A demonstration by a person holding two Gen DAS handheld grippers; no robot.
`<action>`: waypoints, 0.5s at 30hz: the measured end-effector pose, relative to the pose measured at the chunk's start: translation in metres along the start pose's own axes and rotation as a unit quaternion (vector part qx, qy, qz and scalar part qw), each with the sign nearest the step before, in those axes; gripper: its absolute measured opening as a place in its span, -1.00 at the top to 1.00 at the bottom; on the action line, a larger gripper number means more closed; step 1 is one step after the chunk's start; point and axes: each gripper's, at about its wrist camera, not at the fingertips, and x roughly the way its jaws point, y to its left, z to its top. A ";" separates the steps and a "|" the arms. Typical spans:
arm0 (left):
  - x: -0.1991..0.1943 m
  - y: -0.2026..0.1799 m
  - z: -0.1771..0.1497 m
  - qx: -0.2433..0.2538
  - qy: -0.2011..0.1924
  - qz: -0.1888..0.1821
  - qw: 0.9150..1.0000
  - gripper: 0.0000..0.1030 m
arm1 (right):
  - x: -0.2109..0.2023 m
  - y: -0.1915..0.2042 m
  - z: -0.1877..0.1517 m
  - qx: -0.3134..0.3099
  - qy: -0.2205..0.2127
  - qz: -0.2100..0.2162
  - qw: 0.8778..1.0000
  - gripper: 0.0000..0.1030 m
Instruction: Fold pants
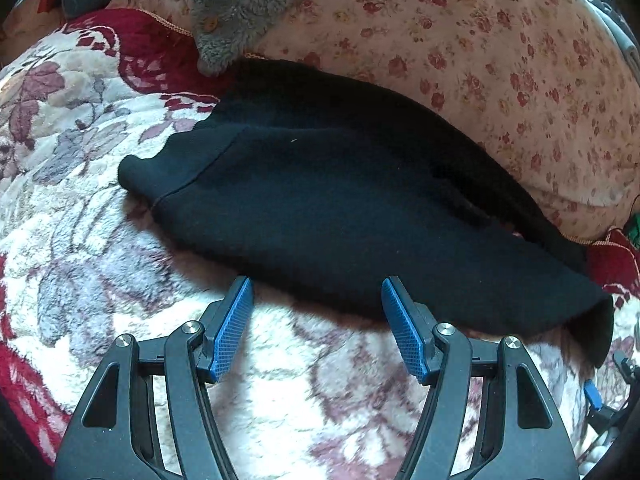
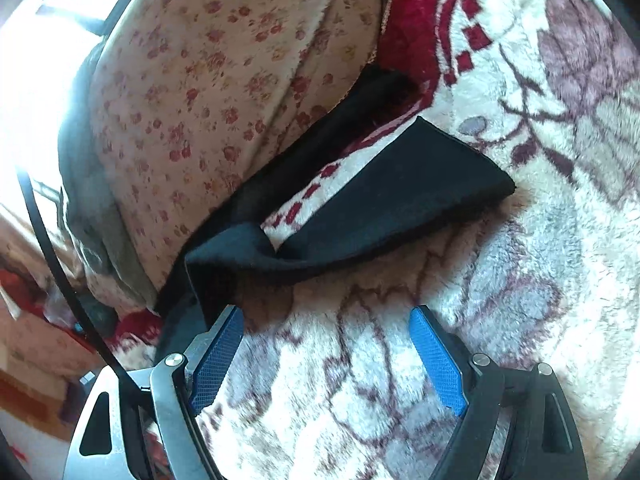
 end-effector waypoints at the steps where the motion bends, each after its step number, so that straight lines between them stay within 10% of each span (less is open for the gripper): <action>1: 0.001 -0.001 0.001 -0.003 0.001 -0.002 1.000 -0.29 | 0.000 -0.003 0.003 0.014 -0.005 0.008 1.000 -0.63; 8: 0.012 -0.008 0.012 -0.013 0.003 0.004 1.000 -0.29 | 0.007 -0.014 0.026 0.068 -0.022 0.020 0.997 -0.62; 13: 0.016 -0.005 0.022 -0.025 0.018 -0.012 0.999 -0.28 | 0.014 -0.017 0.035 0.063 -0.033 0.026 0.997 -0.03; 15: 0.016 0.000 0.024 -0.036 0.014 -0.025 0.999 0.06 | 0.018 -0.019 0.036 0.058 -0.037 0.036 0.997 0.32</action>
